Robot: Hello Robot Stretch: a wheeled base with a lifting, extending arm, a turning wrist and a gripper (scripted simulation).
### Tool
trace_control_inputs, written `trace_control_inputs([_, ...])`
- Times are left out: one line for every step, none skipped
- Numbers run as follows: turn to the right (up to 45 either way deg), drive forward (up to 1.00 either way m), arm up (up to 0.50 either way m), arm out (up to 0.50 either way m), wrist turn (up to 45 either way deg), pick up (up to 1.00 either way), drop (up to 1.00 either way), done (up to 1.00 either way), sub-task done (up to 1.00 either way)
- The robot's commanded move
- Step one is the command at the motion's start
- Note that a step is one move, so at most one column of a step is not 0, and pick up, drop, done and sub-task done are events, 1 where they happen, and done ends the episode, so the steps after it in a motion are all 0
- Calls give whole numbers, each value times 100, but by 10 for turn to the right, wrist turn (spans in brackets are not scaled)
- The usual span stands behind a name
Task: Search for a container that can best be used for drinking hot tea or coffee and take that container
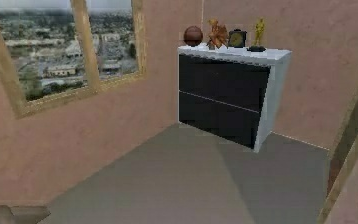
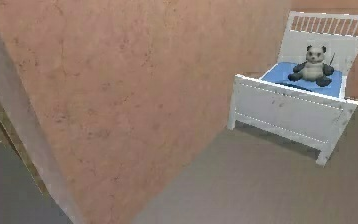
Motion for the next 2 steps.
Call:
trace_control_inputs([0,75,0,0,0,0,0,0,0])
trace_control_inputs([210,0,0,0,0,0,0,0,0])
